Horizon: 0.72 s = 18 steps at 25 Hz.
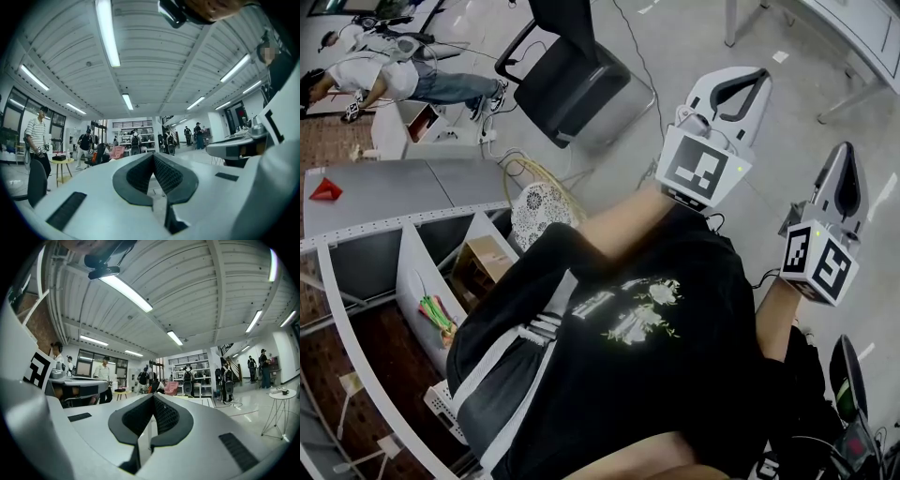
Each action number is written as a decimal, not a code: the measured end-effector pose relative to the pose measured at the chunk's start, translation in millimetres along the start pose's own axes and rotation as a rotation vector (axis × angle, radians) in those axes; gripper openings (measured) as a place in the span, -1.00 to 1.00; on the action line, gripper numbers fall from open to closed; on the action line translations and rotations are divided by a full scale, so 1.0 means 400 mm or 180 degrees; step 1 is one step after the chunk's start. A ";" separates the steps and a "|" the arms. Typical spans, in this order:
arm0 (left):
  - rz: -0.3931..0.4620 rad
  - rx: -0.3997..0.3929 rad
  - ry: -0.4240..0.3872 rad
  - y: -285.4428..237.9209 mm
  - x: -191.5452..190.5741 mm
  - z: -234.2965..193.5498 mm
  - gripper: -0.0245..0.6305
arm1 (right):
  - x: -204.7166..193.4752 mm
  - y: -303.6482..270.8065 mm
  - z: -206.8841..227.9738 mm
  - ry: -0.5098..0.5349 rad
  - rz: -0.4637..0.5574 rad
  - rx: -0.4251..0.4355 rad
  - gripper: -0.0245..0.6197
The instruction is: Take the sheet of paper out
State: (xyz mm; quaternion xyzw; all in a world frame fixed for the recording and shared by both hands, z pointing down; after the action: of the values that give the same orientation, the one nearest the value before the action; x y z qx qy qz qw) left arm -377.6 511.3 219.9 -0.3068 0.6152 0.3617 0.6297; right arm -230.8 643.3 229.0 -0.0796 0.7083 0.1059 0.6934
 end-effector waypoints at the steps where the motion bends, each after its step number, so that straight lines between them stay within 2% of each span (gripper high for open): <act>1: -0.0003 0.0006 0.0000 0.001 -0.001 -0.001 -0.94 | -0.001 -0.002 -0.003 0.0004 0.0002 0.0025 -0.93; 4: -0.0015 0.0018 -0.0010 0.003 -0.002 -0.004 -0.94 | -0.006 -0.010 -0.016 0.0025 -0.0001 0.0124 -0.92; 12: -0.0012 0.0041 -0.0055 0.000 -0.013 -0.014 -0.94 | -0.028 -0.029 -0.023 -0.0024 -0.0015 0.0151 -0.92; 18: -0.0167 0.0144 -0.0099 -0.012 -0.025 -0.053 -0.94 | -0.044 -0.070 -0.023 -0.0132 -0.0067 0.0181 -0.92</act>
State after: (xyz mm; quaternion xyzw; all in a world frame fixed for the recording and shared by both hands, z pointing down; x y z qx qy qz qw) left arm -385.1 490.5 228.3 -0.3028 0.6051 0.3357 0.6553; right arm -231.9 613.4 245.6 -0.0651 0.6956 0.0799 0.7110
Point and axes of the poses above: the fingertips, and each gripper's own axes: y backward along the fingers, z to its right, x out of its top, the point moved 8 cm from there along y, backward along the fingers, and after that the axes turned 4 degrees about x, right-handed, at the moved point
